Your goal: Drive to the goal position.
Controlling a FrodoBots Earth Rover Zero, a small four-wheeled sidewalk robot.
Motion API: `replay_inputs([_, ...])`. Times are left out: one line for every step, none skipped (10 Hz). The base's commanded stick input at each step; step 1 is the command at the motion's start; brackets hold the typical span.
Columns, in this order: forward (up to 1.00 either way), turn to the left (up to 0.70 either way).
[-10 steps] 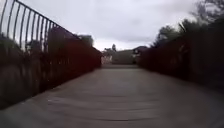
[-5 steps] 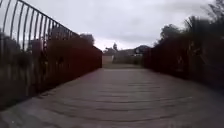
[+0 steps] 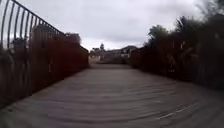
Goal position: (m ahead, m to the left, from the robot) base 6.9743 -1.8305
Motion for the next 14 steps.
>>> replay_inputs([1.0, 0.0])
replay_inputs([1.0, 0.0])
replay_inputs([1.0, 0.0])
replay_inputs([1.0, 0.0])
replay_inputs([1.0, 0.0])
replay_inputs([1.0, 0.0])
replay_inputs([1.0, 0.0])
replay_inputs([1.0, 0.0])
replay_inputs([1.0, 0.0])
replay_inputs([1.0, 0.0])
replay_inputs([1.0, 0.0])
replay_inputs([1.0, 0.0])
replay_inputs([1.0, 0.0])
replay_inputs([1.0, 0.0])
